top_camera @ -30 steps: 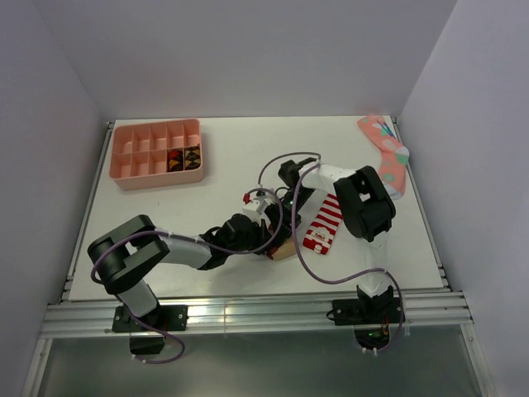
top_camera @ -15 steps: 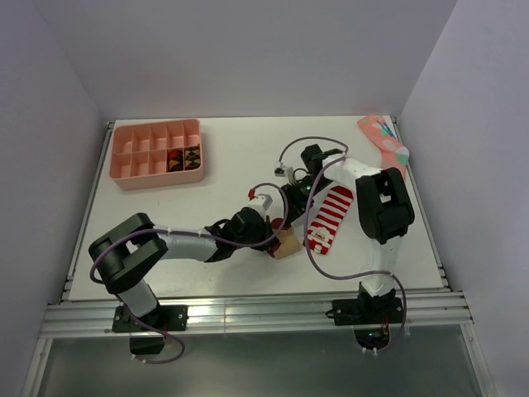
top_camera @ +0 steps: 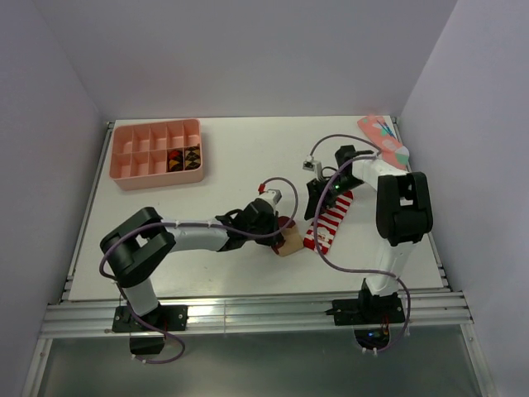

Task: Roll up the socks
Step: Roll the sock at the center of the board.

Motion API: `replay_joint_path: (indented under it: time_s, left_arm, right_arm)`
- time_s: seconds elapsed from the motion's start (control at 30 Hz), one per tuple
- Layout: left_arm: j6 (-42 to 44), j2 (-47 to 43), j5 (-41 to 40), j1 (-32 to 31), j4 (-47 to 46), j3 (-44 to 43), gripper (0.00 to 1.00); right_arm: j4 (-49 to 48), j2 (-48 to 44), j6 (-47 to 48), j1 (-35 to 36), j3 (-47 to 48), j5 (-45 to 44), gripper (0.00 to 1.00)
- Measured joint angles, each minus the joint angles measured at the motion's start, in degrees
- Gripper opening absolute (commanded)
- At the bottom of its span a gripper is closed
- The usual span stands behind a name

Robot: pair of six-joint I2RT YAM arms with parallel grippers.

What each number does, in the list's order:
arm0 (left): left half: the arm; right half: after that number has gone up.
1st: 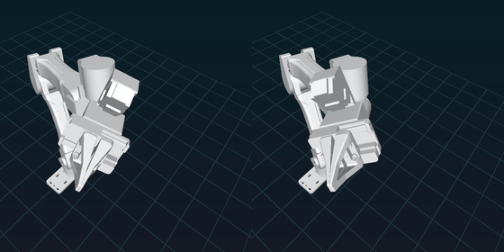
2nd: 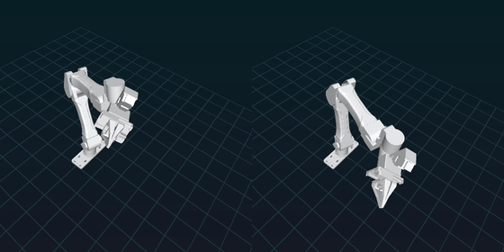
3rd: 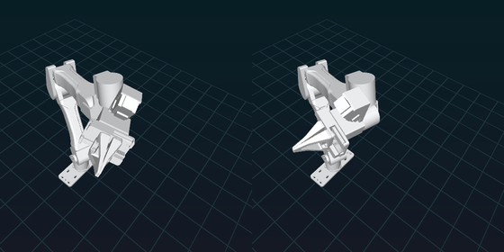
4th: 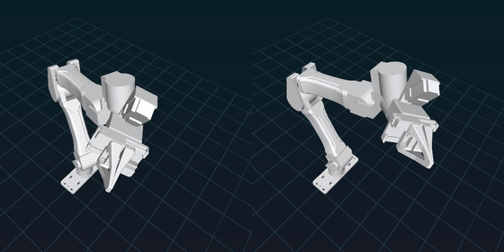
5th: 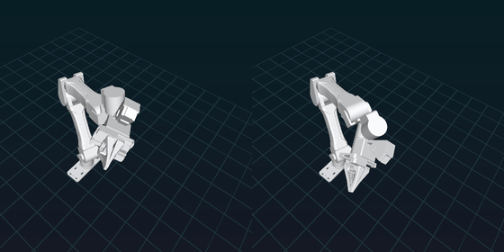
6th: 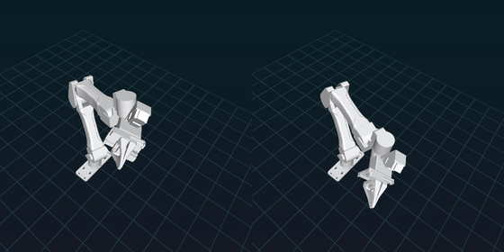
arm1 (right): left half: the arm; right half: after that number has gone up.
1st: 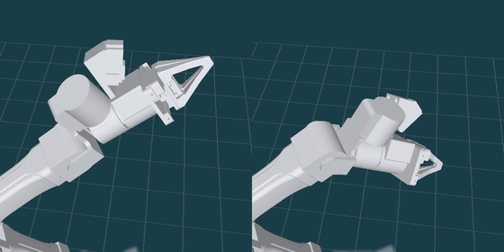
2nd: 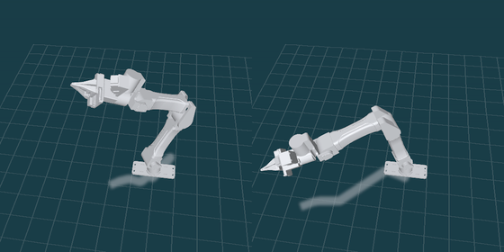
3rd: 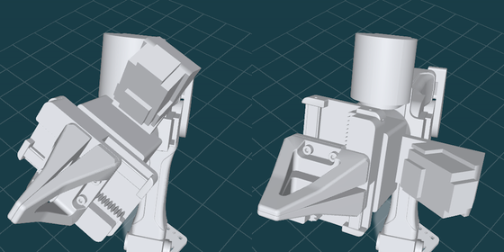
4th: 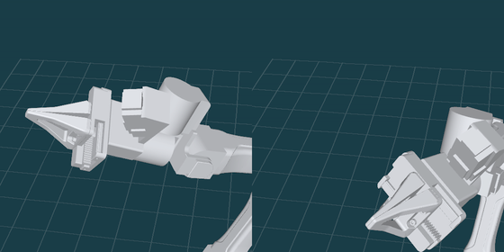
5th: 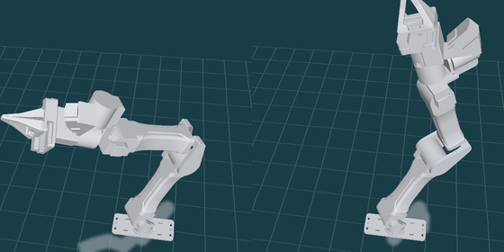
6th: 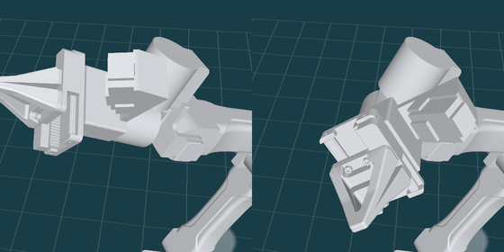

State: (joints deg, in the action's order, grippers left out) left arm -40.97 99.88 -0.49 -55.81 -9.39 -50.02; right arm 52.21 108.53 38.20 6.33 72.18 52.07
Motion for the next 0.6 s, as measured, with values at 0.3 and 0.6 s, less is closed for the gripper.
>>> replay_joint_path:
  time_s: [0.3,0.6]
  left_arm:
    - [0.94,1.46,0.79,0.07,8.41,-5.4,0.0]
    - [2.67,3.13,5.79,1.66,14.67,-9.53,0.0]
  right_arm:
    - [0.94,-7.52,11.06,-1.2,-7.39,0.07,0.56]
    - [-3.48,-16.74,16.81,2.34,-15.56,-2.32,0.57]
